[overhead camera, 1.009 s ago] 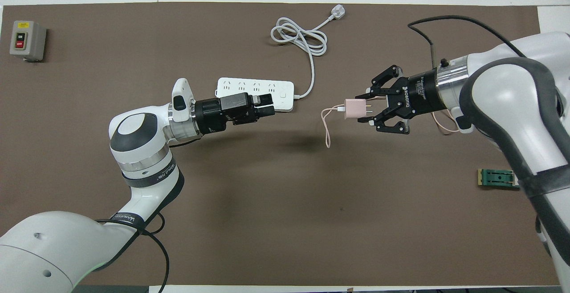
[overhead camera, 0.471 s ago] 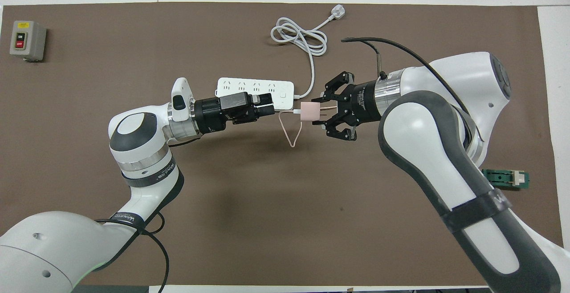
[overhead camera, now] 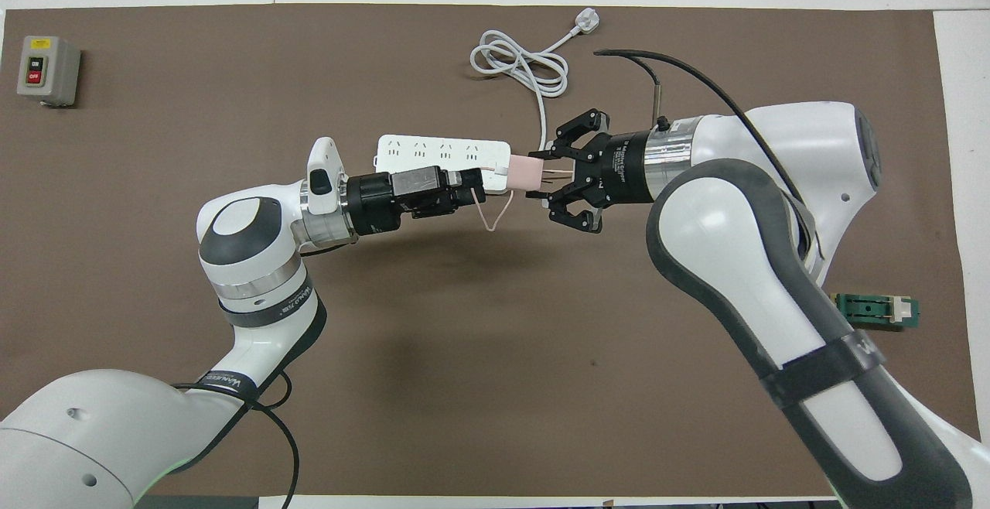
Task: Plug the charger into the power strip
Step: 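Carry the pink charger with the right gripper toward the power strip, then push the charger prongs into the power strip socket with the right gripper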
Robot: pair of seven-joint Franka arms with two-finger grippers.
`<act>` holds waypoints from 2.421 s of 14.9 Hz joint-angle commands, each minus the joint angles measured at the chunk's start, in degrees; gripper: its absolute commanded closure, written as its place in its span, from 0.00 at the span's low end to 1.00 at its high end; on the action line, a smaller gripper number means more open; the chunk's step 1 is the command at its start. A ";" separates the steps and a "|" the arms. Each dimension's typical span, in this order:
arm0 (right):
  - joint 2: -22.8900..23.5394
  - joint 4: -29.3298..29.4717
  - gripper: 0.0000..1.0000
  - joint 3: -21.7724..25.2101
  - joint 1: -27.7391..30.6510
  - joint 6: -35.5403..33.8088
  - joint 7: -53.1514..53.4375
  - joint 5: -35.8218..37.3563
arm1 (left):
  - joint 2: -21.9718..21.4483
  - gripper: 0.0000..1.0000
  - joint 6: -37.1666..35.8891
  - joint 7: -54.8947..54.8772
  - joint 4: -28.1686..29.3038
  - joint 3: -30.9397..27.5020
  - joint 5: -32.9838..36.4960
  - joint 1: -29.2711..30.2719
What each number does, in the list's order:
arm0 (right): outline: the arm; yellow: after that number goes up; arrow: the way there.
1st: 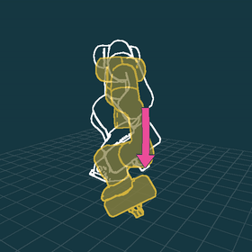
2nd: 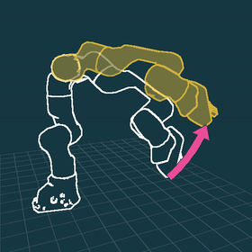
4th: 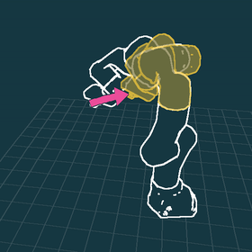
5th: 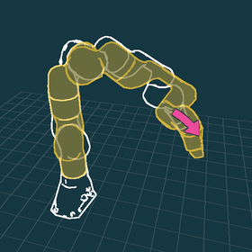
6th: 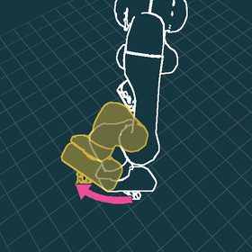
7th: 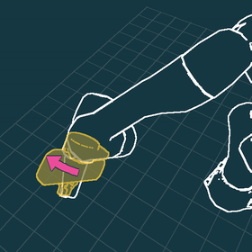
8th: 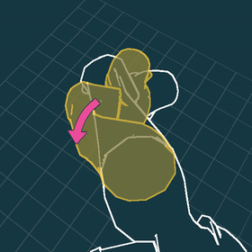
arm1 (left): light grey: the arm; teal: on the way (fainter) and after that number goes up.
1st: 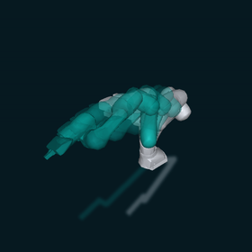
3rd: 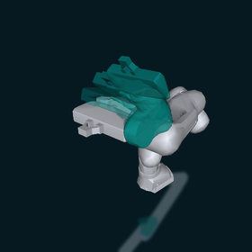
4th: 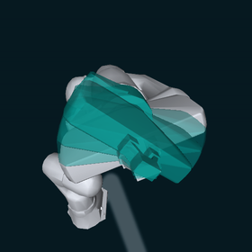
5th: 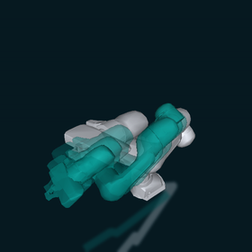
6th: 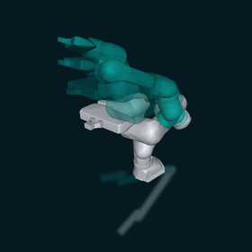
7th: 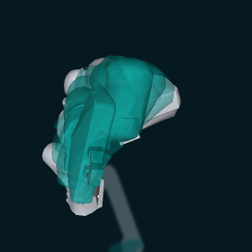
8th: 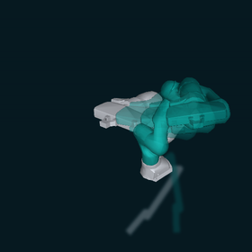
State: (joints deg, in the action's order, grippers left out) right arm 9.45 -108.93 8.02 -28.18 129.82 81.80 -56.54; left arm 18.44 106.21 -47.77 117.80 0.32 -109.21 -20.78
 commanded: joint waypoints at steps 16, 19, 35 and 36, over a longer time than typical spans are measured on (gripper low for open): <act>-0.66 -1.37 1.00 -0.02 -3.55 4.48 -0.32 -4.01 | -1.91 0.00 1.01 -1.54 0.42 -0.58 -1.10 -1.55; -0.75 -1.37 1.00 -0.02 -3.55 4.65 -0.32 -4.02 | -2.35 0.00 1.28 -1.36 0.24 -0.58 -1.10 -1.55; -1.45 -1.72 1.00 -0.02 -3.20 -2.91 -8.49 -3.93 | -2.09 1.00 2.07 -1.19 -0.55 -0.58 -0.83 -1.55; -1.45 -1.81 1.00 -0.02 -3.20 -2.91 -8.67 -3.93 | -2.09 1.00 1.90 -1.19 -0.55 -0.58 -0.83 -1.46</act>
State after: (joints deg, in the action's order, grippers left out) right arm 9.43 -109.63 8.43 -31.65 128.02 75.81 -59.54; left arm 16.50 107.07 -48.96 117.54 -0.02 -109.21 -21.92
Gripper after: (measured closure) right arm 0.520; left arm 0.643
